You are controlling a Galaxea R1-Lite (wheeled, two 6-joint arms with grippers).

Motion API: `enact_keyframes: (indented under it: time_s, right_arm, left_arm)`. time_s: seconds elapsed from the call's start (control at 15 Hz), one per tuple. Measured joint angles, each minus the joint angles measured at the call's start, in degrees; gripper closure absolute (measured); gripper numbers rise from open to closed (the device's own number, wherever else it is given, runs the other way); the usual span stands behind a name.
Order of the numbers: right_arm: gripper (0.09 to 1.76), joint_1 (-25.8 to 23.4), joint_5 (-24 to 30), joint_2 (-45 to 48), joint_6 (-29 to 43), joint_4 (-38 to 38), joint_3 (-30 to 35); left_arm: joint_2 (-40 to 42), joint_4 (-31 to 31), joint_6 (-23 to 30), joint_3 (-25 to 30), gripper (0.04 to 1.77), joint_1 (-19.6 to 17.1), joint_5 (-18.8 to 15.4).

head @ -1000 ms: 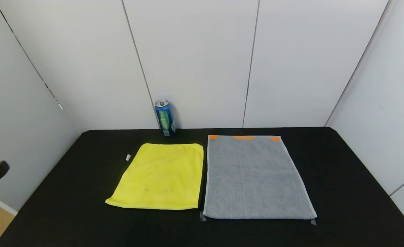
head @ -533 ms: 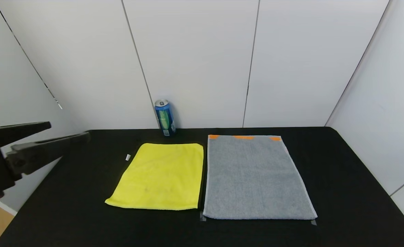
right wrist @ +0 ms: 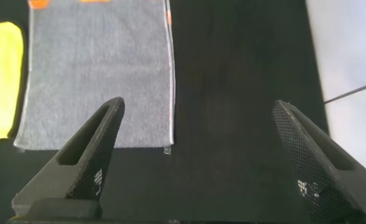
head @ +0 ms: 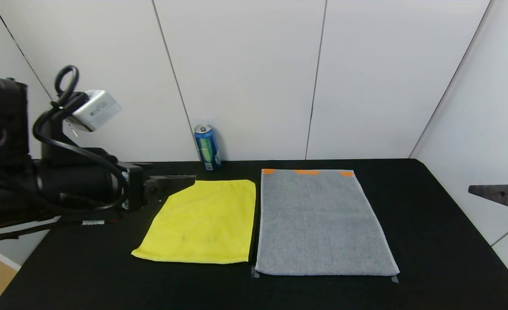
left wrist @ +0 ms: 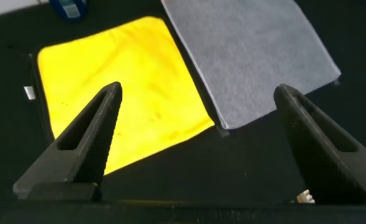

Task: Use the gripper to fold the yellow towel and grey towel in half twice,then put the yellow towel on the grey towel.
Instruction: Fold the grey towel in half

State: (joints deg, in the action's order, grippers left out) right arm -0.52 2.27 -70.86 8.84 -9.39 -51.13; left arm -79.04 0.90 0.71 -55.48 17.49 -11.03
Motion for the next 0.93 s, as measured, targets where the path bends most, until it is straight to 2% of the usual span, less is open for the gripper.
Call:
enact_keyframes:
  time_s: [0.33,0.53,0.8,0.93]
  right_arm:
    - [0.14,0.6,3.4,-6.9,0.8,0.0,-0.5]
    - [0.14,0.7,5.4,-10.9,2.3,0.4,-0.5]
    - [0.14,0.7,7.0,-15.4,2.7,0.6,-0.3]
    - [0.14,0.7,8.3,-17.4,2.7,0.7,-0.2]
  left_arm:
    - [-10.0,-0.4,0.5,-2.4,0.09,1.4,-0.6]
    - [-14.0,-0.6,1.5,-2.5,0.09,3.9,-0.9]
    - [-18.3,-0.5,6.6,-2.6,0.09,7.7,-1.6]
    - [-20.0,-0.4,9.1,-2.6,0.09,9.0,-4.4]
